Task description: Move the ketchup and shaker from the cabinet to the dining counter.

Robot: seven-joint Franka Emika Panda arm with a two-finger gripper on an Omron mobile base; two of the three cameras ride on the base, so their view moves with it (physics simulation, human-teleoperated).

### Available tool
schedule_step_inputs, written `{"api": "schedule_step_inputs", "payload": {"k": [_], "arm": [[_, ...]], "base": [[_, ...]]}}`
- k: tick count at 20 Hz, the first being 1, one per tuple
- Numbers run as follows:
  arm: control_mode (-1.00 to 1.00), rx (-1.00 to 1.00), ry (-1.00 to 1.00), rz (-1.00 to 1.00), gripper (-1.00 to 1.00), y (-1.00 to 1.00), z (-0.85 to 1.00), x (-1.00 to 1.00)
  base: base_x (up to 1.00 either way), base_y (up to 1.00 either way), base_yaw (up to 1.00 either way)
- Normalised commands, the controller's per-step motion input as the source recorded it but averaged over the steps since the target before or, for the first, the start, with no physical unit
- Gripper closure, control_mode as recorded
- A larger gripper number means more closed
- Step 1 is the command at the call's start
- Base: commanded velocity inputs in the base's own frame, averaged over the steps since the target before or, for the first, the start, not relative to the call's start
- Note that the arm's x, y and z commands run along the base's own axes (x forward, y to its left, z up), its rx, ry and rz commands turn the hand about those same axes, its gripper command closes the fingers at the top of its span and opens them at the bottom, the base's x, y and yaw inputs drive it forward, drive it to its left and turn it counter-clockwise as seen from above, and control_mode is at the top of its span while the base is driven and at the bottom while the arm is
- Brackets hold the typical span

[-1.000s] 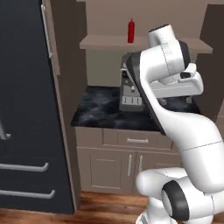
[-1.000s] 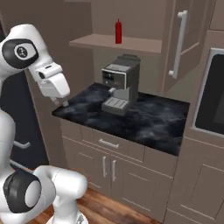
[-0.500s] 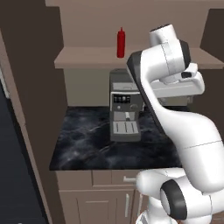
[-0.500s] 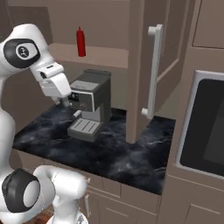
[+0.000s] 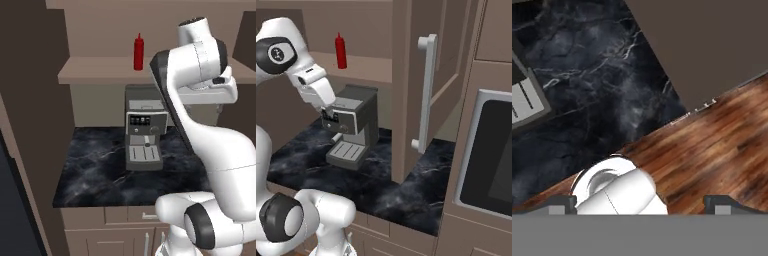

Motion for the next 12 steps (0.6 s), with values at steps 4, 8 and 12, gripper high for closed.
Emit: {"api": "schedule_step_inputs", "payload": {"k": [4,8,12], "arm": [[-1.00,0.04,-0.57,0.19,-1.00,0.27,0.41,-0.69],[-1.00,0.07,-0.57,0.24,-1.00,0.33,0.23,-0.13],[-1.00,0.02,-0.40,0.25,-1.00,0.47,0.14,0.32]], "base": [[0.00,0.00,0.00],[0.00,0.00,0.00],[0.00,0.00,0.00]]}}
